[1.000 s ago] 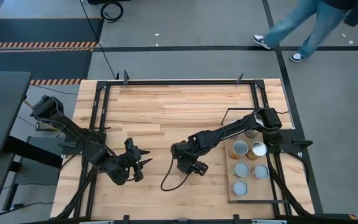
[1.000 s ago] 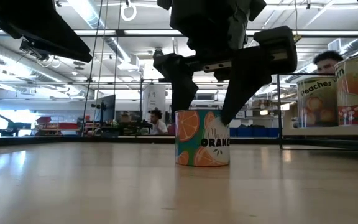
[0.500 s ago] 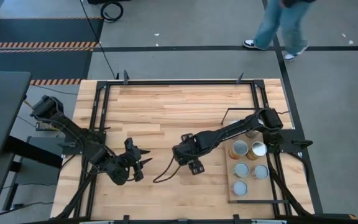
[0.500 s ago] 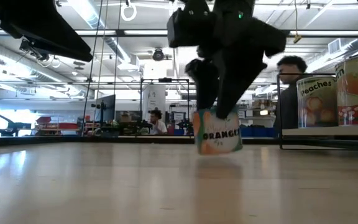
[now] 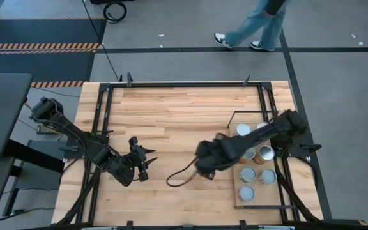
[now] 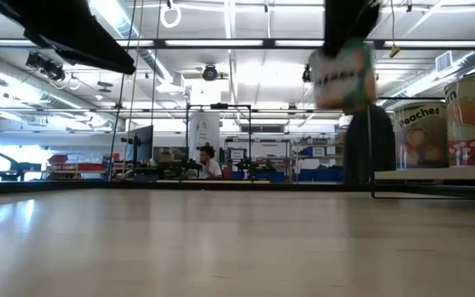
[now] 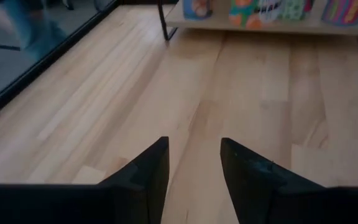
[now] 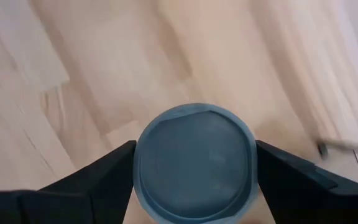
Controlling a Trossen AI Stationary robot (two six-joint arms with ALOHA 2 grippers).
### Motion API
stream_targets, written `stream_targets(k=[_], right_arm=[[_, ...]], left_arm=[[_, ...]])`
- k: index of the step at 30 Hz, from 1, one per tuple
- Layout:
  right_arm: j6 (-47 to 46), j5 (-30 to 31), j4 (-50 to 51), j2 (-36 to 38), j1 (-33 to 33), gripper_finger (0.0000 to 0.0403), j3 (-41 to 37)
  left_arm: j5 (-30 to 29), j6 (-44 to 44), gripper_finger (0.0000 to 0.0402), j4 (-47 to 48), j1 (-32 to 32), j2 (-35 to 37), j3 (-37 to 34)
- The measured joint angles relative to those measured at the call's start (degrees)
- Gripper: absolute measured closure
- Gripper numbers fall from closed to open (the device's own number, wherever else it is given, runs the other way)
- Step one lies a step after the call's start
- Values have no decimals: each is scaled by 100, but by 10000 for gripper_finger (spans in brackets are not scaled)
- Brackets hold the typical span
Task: Pick and place cans onto a shelf
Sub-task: Put the small canned oranges on the shelf
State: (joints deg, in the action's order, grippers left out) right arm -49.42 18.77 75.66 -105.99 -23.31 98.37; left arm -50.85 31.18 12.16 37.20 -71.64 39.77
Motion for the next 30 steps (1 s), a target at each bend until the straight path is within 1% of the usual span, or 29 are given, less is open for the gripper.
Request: stream_targets(k=[2, 6, 9, 14, 16, 19, 23, 27, 30], right_arm=[[-877, 178, 252, 273, -262, 96, 0], [-2841, 223, 958, 774, -843, 96, 0], [-4202, -99, 1490, 1088, -1292, 96, 0], [-5955, -382, 1445, 1491, -2011, 96, -152], [-6428, -443, 1429, 1574, -2250, 96, -277], [-7089, -844, 1439, 1640, -2533, 96, -446], [-7700, -1280, 1439, 1643, -2860, 96, -584], [-7983, -1739, 1434, 1645, -3130, 96, -735], [-8118, -2101, 1432, 1645, -3257, 96, -1040]], left_arm=[[109, -261, 251, -154, -61, 111, 0], [332, -1042, 251, -379, -214, 396, 0], [493, -1368, 251, -451, -338, 660, 0], [606, -1664, 251, -450, -423, 957, 2], [608, -1727, 251, -452, -425, 1026, 2], [709, -1747, 251, -388, -425, 1073, 2], [767, -1743, 251, -394, -425, 1094, 4], [765, -1749, 251, -410, -436, 1099, 4], [759, -1749, 251, -449, -436, 1099, 4]])
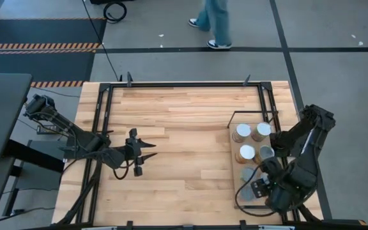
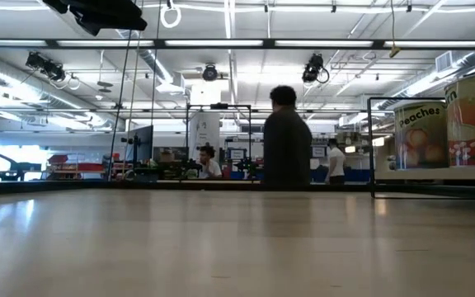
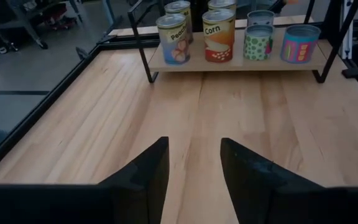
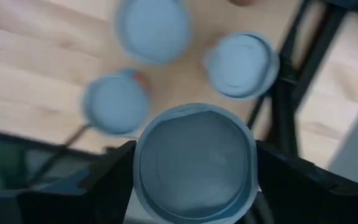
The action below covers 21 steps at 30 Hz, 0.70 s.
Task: Pick and place cans onto a shelf
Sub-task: Put the small canned oranges on the shelf
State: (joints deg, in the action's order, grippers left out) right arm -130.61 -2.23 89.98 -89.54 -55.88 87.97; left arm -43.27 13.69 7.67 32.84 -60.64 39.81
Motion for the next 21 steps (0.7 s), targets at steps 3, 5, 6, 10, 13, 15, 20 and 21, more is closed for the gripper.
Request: stream_targets(k=[3, 5, 6, 10, 13, 15, 20, 21], right_arm=[[-121, -386, -5, 0, -7, 96, -345], [-148, -569, -91, 0, 33, 96, -512], [-166, -639, -144, 0, 49, 96, -576], [-170, -822, -351, 9, 41, 96, -747], [-169, -803, -569, 9, -3, 96, -873], [-168, -805, -649, 9, -8, 96, -1027], [-137, -796, -975, 9, -6, 96, -1369], [-113, -794, -1049, 9, -11, 96, -1415]], left_arm=[[-6, -65, 251, -47, -4, 0, 0], [-12, -127, 251, -54, -4, 0, 0], [-13, -132, 251, -54, -4, 0, 0], [-15, -149, 251, -54, -4, 0, 0], [-17, -149, 251, -56, -4, 0, 0], [-39, -151, 251, -57, -4, 0, 0], [-59, -151, 251, -62, -4, 0, 0], [-59, -149, 251, -64, -4, 0, 0]])
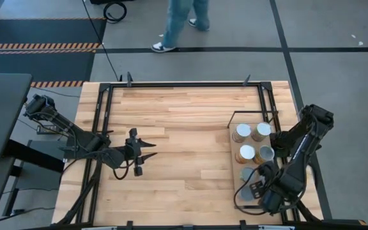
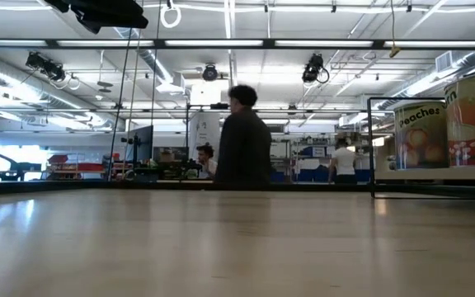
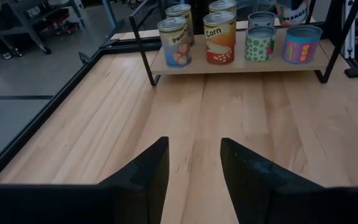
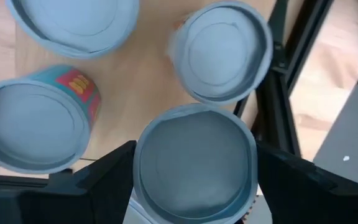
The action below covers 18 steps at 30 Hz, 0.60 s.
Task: Pick and place cans onto a shelf
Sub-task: Put the small canned oranges on the shelf
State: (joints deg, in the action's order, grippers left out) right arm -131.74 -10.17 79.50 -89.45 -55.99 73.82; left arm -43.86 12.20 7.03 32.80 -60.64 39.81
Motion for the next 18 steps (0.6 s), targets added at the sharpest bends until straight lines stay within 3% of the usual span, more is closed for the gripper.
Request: stream_targets(k=[18], right_arm=[[139, -30, -1218, 0, -152, 92, -722]], left_arm=[[-2, 1, 251, -7, 0, -4, 0]])
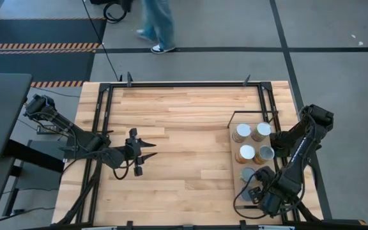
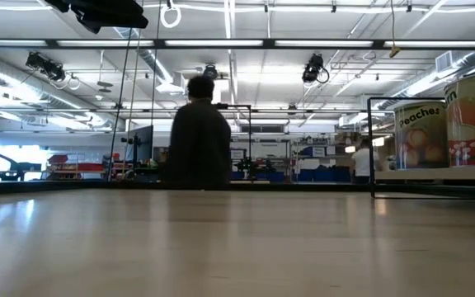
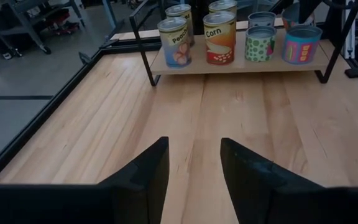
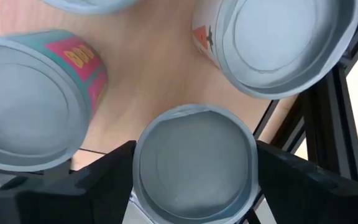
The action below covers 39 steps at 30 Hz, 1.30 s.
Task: Pick and place cans onto a shelf
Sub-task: Put the small canned oranges on the shelf
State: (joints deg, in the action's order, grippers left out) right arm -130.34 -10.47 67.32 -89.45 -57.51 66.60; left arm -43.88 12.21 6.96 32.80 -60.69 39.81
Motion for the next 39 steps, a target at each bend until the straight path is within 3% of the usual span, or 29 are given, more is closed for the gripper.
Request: stream_targets(k=[21, 28, 33, 39], right_arm=[[-109, -303, 32, 6, -29, 62, -12], [-137, -324, -14, 543, -29, 72, -12], [-50, -334, 85, 759, -90, 140, -124], [46, -458, -1019, 776, -86, 296, -666]], left_arm=[[20, 2, 251, -15, 0, 0, 0], [22, 2, 251, -26, 0, 0, 0], [22, 2, 251, -28, 0, 0, 0], [22, 2, 251, -28, 0, 0, 0]])
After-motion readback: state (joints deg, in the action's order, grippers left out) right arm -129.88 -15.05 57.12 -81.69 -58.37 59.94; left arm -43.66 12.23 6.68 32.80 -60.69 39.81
